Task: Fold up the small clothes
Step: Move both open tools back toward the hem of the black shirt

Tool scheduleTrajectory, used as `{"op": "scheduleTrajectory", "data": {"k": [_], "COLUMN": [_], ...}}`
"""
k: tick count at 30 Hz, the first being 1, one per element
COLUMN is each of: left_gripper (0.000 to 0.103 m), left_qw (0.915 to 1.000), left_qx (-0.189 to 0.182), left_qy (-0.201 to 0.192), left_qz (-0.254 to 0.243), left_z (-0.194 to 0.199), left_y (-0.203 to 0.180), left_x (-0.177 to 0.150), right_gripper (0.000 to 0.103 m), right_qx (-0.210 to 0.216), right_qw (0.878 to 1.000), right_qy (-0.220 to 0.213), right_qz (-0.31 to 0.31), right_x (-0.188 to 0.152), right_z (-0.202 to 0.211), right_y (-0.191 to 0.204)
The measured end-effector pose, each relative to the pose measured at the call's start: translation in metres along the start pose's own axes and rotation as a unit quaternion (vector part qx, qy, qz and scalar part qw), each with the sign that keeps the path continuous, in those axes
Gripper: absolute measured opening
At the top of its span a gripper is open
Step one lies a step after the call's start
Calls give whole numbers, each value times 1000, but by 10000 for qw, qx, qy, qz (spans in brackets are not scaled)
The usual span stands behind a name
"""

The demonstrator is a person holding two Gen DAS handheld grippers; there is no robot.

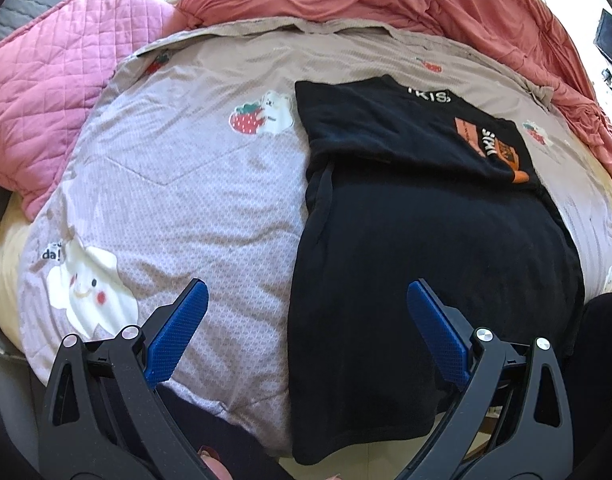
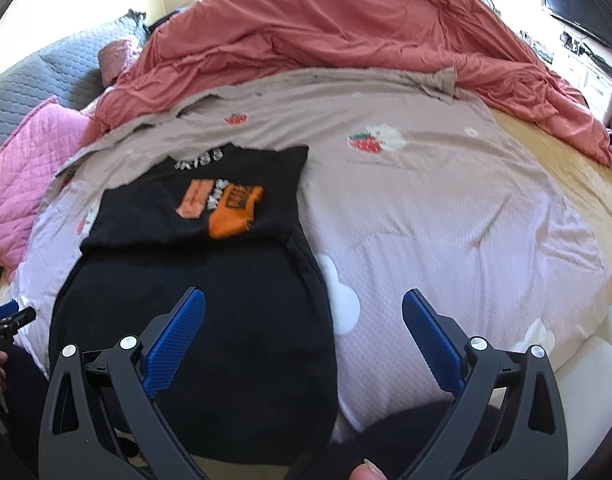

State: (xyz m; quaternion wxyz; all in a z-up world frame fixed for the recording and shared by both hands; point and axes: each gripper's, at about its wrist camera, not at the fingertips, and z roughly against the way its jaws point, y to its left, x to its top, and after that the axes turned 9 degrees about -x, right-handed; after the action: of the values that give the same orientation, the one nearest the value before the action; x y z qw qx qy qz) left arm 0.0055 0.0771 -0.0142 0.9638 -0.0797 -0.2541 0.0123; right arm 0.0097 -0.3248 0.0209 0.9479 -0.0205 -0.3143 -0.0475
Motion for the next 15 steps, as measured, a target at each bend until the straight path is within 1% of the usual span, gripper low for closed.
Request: {"op": "scheduleTrajectory", "data": {"k": [2, 5, 8, 11, 15], "left_gripper": [94, 94, 94, 94, 94], "left_qw": [9999, 9995, 9985, 9979, 9973], "left_qx": [-6, -15, -124, -158, -182], "left_qy": [99, 306, 482, 572, 655], "left_qz": [16, 79, 209, 264, 282], "left_z": [-4, -14, -22, -25, -25], "left_y": [2, 4, 8, 10, 11], "left_x": [-2, -6, -11, -14, -21], "right_gripper": [98, 98, 98, 98, 98], "right_qx": [-9, -135, -148, -235, -339], "right_qw": [9999, 9992, 9981, 9960, 9946], "right_qy": [151, 380, 578, 863, 983], "right_qz": [3, -56, -121, -63, 70], "right_x": [-5, -13, -17, -21, -25], "right_z": [-4, -12, -19, -29, -34], "right_y": [-2, -5, -7, -5, 3]}}
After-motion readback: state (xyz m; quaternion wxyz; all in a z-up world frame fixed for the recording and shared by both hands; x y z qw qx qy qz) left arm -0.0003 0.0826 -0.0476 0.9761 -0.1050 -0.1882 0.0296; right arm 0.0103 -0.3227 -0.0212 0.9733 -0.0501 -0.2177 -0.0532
